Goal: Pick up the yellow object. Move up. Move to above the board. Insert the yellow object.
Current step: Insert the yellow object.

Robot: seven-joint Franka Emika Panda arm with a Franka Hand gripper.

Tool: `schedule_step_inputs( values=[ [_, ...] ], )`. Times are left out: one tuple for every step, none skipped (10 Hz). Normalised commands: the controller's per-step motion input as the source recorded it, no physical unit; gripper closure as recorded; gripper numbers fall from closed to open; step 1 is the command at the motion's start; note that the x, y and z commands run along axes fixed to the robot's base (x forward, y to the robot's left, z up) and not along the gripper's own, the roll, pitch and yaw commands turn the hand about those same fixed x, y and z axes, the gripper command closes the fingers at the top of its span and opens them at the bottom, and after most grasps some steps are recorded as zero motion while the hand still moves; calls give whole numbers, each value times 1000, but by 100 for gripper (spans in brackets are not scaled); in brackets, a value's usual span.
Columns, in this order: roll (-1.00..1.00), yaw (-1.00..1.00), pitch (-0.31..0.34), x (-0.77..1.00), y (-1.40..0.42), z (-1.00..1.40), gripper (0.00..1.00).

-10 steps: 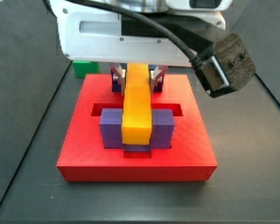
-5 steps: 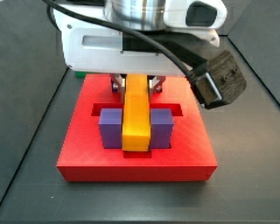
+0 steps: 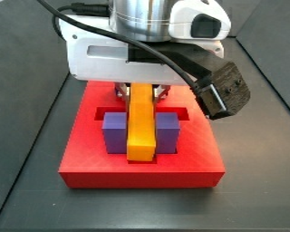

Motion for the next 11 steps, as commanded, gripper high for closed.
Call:
schedule_step_inputs(
  values=[
    [0, 0, -19, 0, -11, -154, 100],
    [24, 0, -19, 0, -37, -157, 100],
    [36, 0, -14, 0, -43, -149, 100],
    [37, 0, -14, 0, -29, -126, 100],
    [19, 23, -14, 0, -26, -77, 100],
    [0, 6, -23, -71, 0, -71, 100],
    [0, 0, -16, -174, 0, -49, 100],
    [0, 0, -9, -40, 0, -37, 100],
    [19, 0, -4, 0, 0, -29, 100],
    [36, 0, 0, 0, 0, 0, 100],
    [29, -97, 0, -100, 11, -6, 100]
  ],
)
